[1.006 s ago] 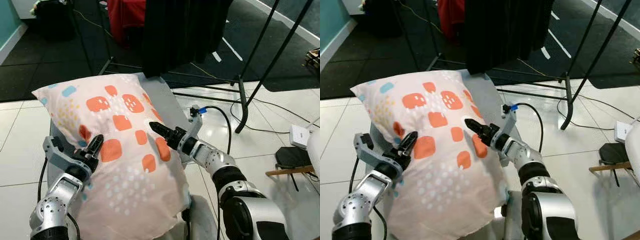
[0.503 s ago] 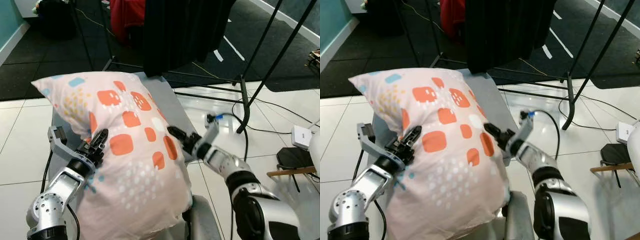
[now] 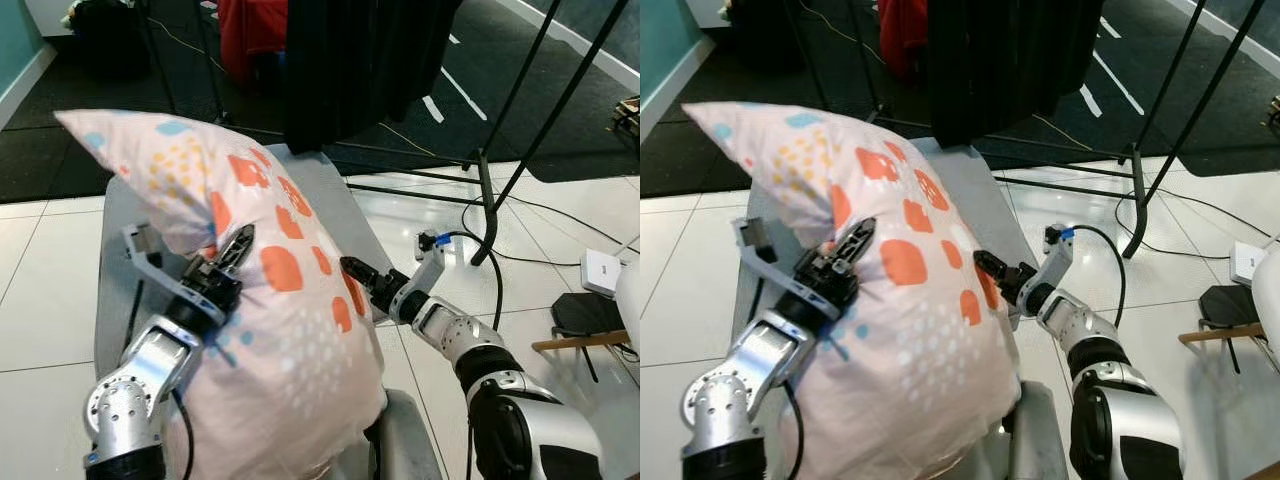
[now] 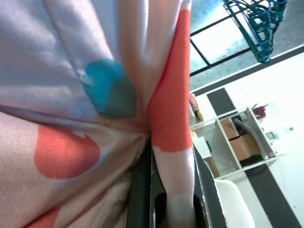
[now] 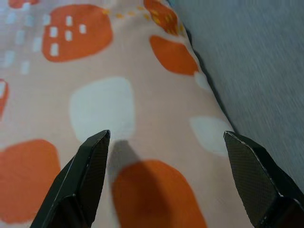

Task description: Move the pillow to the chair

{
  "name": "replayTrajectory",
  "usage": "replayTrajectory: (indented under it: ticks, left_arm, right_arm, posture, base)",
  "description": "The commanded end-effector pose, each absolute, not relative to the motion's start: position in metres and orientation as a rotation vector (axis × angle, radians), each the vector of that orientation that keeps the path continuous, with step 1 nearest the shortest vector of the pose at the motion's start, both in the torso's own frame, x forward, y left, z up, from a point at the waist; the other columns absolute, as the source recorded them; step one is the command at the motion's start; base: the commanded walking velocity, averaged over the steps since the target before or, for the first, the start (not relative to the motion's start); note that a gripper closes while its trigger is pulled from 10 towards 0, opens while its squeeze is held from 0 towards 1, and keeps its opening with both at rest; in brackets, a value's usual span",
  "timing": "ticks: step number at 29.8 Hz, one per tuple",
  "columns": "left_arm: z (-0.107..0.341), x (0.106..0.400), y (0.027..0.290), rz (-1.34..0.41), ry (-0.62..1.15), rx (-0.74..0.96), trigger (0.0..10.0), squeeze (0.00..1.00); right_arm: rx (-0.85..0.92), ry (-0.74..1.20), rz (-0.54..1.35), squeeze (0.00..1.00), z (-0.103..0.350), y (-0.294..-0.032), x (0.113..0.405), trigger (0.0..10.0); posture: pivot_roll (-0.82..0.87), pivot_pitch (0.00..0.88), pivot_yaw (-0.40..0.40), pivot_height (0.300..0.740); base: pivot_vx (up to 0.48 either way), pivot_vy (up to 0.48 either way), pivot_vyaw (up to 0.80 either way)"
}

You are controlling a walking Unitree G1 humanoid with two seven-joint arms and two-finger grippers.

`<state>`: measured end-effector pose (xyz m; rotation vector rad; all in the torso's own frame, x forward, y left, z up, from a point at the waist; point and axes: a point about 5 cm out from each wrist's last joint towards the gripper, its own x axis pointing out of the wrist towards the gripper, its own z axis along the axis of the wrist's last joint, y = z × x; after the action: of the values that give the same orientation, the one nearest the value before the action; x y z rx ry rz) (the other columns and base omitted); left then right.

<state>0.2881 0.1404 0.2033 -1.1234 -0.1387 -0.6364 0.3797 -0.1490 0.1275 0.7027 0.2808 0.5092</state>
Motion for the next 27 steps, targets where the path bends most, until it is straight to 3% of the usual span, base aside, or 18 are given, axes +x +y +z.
replayTrajectory:
  ticks: [1, 20, 27]
  left_arm:
    - [0.214, 0.284, 0.131, -0.707, -0.167, -1.116, 0.0, 0.00]
    - [0.215, 0.288, 0.129, -0.697, -0.203, -1.106, 0.0, 0.00]
    - [0.242, 0.286, 0.123, -0.753, -0.307, -1.156, 0.0, 0.00]
  right_arm:
    - [0.707, 0.250, 0.519, 0.00, 0.133, -0.150, 0.381, 10.0]
    - [0.640, 0.174, 0.572, 0.00, 0.157, -0.155, 0.389, 10.0]
    - [0.674, 0.168, 0.560, 0.00, 0.153, -0.156, 0.387, 10.0]
  posture:
    - [-0.10, 0.193, -0.007, 0.490]
    - [-0.13, 0.112, -0.033, 0.540]
    - [-0.13, 0.102, -0.035, 0.560]
  base:
    - [0.000, 0.000, 0.00]
    - [0.000, 0.000, 0.00]
    - [0.000, 0.000, 0.00]
